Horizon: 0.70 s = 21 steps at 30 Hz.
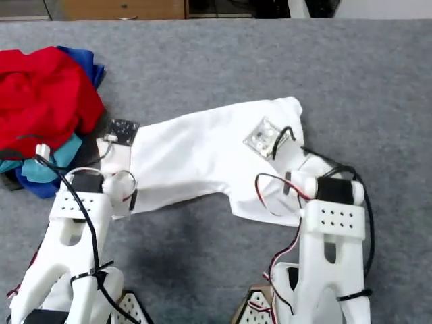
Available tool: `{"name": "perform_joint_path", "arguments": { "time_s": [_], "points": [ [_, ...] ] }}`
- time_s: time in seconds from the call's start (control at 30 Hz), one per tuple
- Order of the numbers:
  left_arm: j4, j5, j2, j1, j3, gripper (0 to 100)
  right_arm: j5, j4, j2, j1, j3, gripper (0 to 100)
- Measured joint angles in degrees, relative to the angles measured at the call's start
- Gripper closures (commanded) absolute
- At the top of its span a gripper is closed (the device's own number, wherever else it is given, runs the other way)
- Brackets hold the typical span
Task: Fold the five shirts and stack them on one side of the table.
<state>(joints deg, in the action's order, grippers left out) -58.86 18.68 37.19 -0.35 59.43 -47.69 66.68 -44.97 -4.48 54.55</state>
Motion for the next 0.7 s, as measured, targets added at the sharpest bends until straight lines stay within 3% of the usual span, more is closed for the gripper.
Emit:
{"name": "perform_joint_path", "arguments": {
  "time_s": [0.33,0.57,0.7],
  "points": [
    [0.00,0.00,0.09,0.00,0.70,98,-1.49,-2.37,-0.44,-0.26,5.54,99.7],
    [-0.62,0.88,0.09,0.53,1.41,98,-5.80,-9.32,-0.44,-4.48,13.01,99.0],
    [-0.53,3.08,0.09,1.41,3.34,98,-5.98,-13.63,-0.44,-4.40,17.14,90.8]
  ]
}}
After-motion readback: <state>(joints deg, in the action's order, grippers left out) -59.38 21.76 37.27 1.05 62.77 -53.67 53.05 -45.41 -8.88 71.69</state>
